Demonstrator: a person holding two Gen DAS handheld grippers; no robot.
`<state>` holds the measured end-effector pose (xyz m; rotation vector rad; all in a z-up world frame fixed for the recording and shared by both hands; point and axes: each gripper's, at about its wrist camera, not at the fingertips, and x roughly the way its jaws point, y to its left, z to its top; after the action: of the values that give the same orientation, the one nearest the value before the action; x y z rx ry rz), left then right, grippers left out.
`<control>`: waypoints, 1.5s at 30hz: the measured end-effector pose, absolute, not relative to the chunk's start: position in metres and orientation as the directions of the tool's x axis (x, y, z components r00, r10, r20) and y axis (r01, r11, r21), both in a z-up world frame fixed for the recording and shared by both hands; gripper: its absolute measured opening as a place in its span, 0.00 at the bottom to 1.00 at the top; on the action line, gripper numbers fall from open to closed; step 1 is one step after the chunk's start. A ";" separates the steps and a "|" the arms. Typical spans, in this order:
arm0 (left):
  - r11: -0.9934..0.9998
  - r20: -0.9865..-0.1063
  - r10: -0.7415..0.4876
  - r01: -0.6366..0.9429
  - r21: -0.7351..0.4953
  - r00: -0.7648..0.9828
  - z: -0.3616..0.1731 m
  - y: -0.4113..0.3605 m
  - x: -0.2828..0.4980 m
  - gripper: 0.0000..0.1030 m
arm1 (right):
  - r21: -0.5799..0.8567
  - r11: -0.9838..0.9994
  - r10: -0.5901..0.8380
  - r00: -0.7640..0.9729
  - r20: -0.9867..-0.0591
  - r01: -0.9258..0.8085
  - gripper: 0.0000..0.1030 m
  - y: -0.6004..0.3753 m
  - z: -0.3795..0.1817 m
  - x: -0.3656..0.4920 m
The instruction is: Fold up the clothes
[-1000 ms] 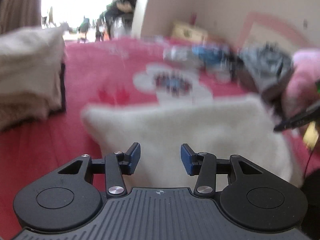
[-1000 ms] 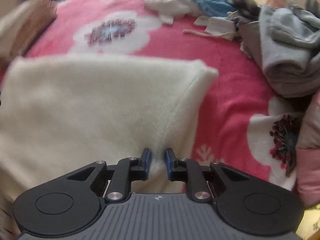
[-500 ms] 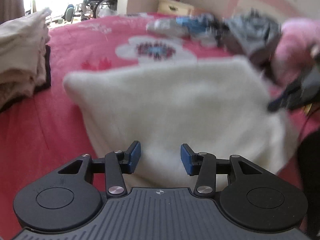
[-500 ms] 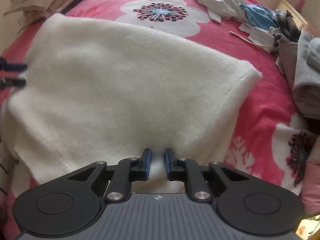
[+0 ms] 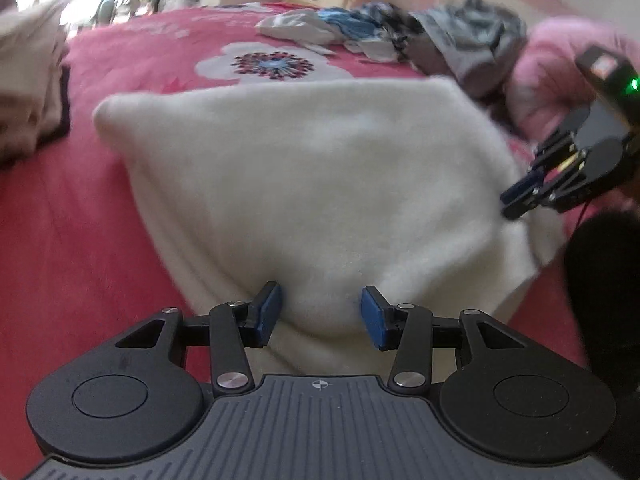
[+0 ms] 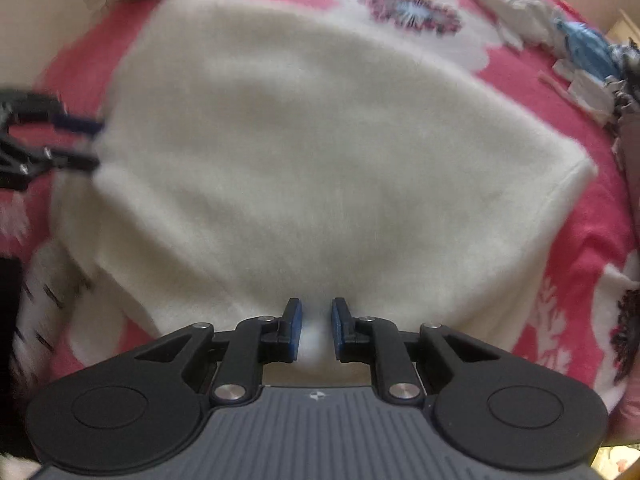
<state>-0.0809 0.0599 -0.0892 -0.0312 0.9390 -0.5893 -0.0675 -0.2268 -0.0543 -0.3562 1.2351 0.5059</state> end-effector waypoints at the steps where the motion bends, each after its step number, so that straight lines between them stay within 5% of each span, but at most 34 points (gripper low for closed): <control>1: 0.846 -0.749 -0.495 0.440 -0.301 0.440 -0.085 0.066 -0.078 0.43 | 0.033 0.831 0.204 0.251 -0.946 -0.555 0.17 -0.224 -0.046 -0.068; 7: 0.847 -0.757 -0.474 0.466 -0.254 0.449 -0.075 0.069 -0.080 0.43 | 0.148 0.765 0.343 0.202 -0.917 -0.627 0.18 -0.183 -0.049 -0.072; 11: 0.854 -0.797 -0.429 0.478 -0.205 0.425 -0.091 0.057 -0.083 0.43 | 0.099 0.737 0.280 0.168 -0.945 -0.669 0.18 -0.157 -0.092 -0.080; 17: 0.843 -0.769 -0.414 0.523 -0.124 0.486 -0.063 0.058 -0.093 0.43 | 0.084 0.733 0.323 0.237 -0.916 -0.675 0.18 -0.156 -0.037 -0.073; 23: 0.836 -0.709 -0.475 0.519 -0.179 0.521 -0.041 0.051 -0.080 0.44 | 0.037 0.706 0.364 0.318 -0.875 -0.708 0.18 -0.143 -0.009 -0.052; 32: 0.888 -0.767 -0.356 0.448 -0.101 0.534 -0.057 0.020 -0.056 0.44 | -0.083 0.697 0.327 0.419 -0.847 -0.712 0.19 -0.120 -0.013 -0.041; 45: 0.941 -0.802 -0.284 0.315 -0.126 0.525 -0.061 0.015 -0.052 0.44 | 0.154 0.759 0.409 0.280 -0.869 -0.632 0.25 -0.120 -0.055 -0.057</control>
<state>-0.0515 0.0151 -0.0612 0.0362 0.9528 -0.3584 -0.0572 -0.1197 -0.0555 -0.2392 1.0804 0.7067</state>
